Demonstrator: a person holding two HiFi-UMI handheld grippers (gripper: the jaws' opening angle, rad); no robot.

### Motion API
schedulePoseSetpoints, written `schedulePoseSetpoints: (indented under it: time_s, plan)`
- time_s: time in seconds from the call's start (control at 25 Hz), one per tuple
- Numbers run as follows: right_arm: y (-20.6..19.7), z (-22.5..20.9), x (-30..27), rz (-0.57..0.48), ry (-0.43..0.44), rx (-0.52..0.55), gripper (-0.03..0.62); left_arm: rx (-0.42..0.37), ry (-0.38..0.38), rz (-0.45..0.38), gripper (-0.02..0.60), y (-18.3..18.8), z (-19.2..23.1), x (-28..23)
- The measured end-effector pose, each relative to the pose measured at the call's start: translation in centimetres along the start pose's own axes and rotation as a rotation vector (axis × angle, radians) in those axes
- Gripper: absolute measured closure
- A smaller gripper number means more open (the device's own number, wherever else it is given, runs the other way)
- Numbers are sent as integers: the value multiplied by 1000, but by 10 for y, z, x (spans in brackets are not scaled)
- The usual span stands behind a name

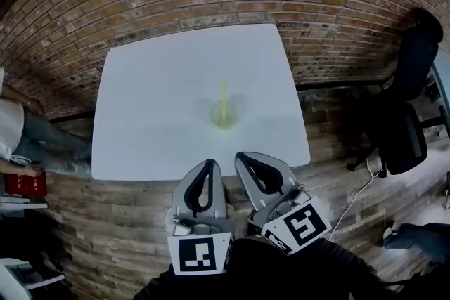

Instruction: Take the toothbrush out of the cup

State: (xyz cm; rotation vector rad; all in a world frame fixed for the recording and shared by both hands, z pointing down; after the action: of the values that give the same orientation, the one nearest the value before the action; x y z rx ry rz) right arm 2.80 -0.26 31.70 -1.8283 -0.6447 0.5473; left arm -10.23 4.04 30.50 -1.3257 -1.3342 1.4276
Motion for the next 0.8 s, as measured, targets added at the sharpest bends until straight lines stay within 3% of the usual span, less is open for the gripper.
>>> schedulePoseSetpoints:
  time_s: [0.52,0.8]
  plan:
    - [14,-17,-86,9,-59,38,594,38,-61,-23,574,3,68,-73]
    - [43,0,-114,-45,-65,93,594,35,-91,-106,574,31,95,-86]
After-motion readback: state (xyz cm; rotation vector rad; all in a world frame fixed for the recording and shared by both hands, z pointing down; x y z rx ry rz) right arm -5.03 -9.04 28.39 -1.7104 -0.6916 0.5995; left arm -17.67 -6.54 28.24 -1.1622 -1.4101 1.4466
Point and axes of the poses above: the fingertips, and each gripper's own axes: x backward along the fingers, z to its left, y out of its top, the point moved 9 cm from there along x, backward along the fingers, and after that the axes turned 7 degrees about -x, right-handed, at the moved point
